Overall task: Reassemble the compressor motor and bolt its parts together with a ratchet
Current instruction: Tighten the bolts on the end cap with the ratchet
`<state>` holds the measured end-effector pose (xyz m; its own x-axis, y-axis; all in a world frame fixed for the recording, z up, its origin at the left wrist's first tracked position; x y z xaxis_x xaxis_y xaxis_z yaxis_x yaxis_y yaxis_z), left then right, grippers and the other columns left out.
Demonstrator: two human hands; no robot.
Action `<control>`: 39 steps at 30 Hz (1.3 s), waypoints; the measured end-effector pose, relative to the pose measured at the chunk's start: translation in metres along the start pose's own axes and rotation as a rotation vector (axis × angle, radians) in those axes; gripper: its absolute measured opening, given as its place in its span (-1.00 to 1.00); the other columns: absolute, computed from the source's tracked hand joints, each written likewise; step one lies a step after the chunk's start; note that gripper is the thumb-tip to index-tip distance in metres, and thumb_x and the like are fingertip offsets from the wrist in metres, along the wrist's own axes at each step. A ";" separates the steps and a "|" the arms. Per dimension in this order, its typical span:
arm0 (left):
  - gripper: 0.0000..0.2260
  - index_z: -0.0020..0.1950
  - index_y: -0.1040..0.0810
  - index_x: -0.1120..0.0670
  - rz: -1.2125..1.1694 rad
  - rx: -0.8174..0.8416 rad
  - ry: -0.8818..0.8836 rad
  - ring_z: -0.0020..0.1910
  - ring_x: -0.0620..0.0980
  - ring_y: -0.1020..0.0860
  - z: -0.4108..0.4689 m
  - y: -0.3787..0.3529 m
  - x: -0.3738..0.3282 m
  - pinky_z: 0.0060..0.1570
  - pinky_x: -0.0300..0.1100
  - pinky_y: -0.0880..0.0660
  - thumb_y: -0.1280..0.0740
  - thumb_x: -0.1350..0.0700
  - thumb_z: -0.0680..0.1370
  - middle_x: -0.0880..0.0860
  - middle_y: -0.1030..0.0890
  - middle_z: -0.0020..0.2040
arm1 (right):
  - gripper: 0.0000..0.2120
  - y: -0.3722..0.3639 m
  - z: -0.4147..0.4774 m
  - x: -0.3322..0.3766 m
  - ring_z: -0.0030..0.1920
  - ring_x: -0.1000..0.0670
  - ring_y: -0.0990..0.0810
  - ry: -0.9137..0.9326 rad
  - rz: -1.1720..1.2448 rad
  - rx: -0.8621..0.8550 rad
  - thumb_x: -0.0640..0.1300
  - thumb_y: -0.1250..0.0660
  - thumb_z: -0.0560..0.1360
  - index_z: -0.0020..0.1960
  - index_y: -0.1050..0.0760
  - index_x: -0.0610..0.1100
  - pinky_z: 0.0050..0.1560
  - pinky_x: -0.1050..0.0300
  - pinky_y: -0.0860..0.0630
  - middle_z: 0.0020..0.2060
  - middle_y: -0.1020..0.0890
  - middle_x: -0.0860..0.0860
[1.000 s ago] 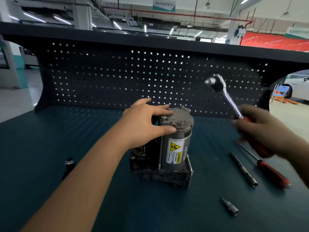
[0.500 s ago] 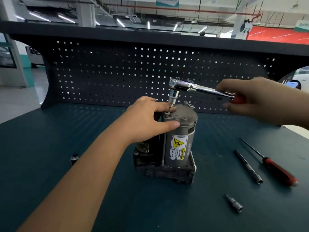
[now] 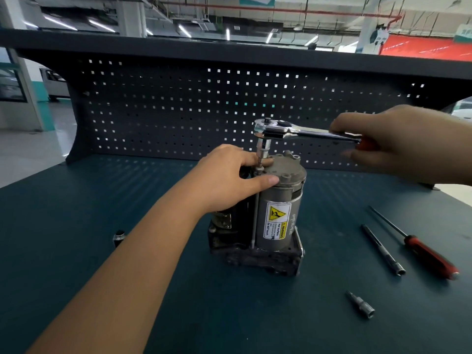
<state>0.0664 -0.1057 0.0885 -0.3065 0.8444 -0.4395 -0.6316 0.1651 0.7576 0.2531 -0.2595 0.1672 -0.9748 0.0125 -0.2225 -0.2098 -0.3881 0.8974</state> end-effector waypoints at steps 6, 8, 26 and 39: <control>-0.61 -0.11 -0.64 -0.22 -0.049 0.013 0.049 -0.17 -0.34 -0.52 0.001 0.004 -0.010 -0.30 -0.47 -0.38 -0.14 -0.39 0.38 -0.21 -0.62 -0.13 | -0.69 0.015 -0.008 0.018 -0.28 0.25 -0.46 -0.058 0.126 0.116 0.16 0.02 0.48 -0.18 -0.37 -0.03 -0.31 0.34 -0.32 -0.32 -0.50 0.30; -0.63 -0.45 -0.54 -0.24 -0.047 -0.013 0.057 -0.44 -0.37 -0.46 0.001 0.004 -0.014 -0.50 -0.46 -0.30 -0.14 -0.35 0.44 -0.24 -0.52 -0.47 | -0.67 0.022 -0.010 0.026 -0.37 0.27 -0.49 -0.084 0.194 0.139 0.13 -0.03 0.43 -0.22 -0.44 -0.06 -0.33 0.44 -0.36 -0.40 -0.51 0.32; -0.76 -0.08 -0.59 0.14 0.116 -0.129 0.343 -0.02 0.13 -0.55 0.021 -0.009 -0.027 -0.01 -0.11 -0.48 -0.16 0.09 0.59 0.18 -0.62 0.00 | -0.79 0.012 -0.021 0.123 -0.42 -0.09 -0.51 -0.432 1.273 0.230 -0.05 -0.32 0.54 -0.11 -0.43 -0.20 -0.39 0.07 -0.50 -0.46 -0.47 -0.10; -0.61 -0.04 -0.63 0.15 -0.017 -0.180 0.142 -0.09 0.08 -0.59 0.011 -0.005 -0.023 -0.03 0.00 -0.52 -0.12 -0.09 0.59 0.10 -0.66 -0.11 | -0.71 0.036 -0.025 0.016 -0.53 0.07 -0.51 -0.461 0.771 0.445 -0.06 -0.58 0.10 -0.26 -0.63 -0.18 -0.60 0.28 -0.37 -0.47 -0.59 -0.06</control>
<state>0.0847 -0.1205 0.0998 -0.3838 0.7596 -0.5251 -0.7505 0.0747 0.6567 0.2322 -0.2964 0.1859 -0.7706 0.2953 0.5647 0.5745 -0.0615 0.8162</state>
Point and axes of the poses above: each hand's wrist, its own z-axis towards the middle knuckle, its own y-axis out of the back of the hand, x = y × z, the point moved 1 cm from there along z, towards the middle knuckle
